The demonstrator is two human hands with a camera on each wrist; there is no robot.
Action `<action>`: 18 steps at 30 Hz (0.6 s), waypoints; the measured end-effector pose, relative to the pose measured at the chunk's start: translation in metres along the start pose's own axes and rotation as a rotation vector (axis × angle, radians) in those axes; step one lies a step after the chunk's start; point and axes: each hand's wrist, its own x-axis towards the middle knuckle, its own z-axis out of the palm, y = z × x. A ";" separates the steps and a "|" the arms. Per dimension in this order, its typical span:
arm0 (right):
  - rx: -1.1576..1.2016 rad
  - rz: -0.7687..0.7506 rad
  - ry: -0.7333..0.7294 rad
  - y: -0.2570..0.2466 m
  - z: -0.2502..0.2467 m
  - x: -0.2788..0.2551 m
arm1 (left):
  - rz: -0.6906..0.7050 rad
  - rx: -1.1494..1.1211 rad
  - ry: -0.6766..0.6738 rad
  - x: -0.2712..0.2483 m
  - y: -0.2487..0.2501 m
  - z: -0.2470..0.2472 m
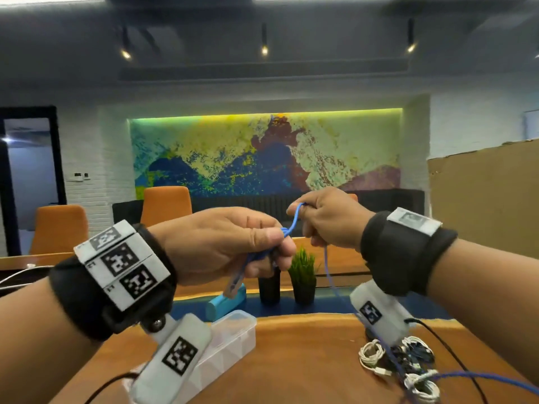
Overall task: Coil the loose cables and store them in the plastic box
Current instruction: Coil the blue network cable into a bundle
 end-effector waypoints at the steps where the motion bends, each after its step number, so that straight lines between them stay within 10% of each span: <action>1: 0.184 0.061 -0.009 -0.004 0.003 0.000 | 0.013 -0.081 -0.040 -0.001 0.000 0.003; 4: 0.489 0.183 -0.045 -0.010 0.019 -0.006 | 0.199 -0.406 0.019 -0.001 0.009 0.003; 7: 0.230 0.076 -0.171 -0.014 0.051 -0.025 | 0.342 -0.483 0.340 0.013 0.017 -0.002; 9: -0.120 -0.098 -0.354 -0.024 0.069 -0.042 | 0.314 0.084 0.533 0.024 0.007 -0.007; 12: -0.323 -0.295 -0.332 -0.037 0.052 -0.045 | 0.103 1.047 0.437 0.028 -0.024 -0.019; 18: -0.069 -0.345 0.022 -0.022 0.000 -0.012 | 0.052 0.352 0.428 0.008 -0.019 -0.021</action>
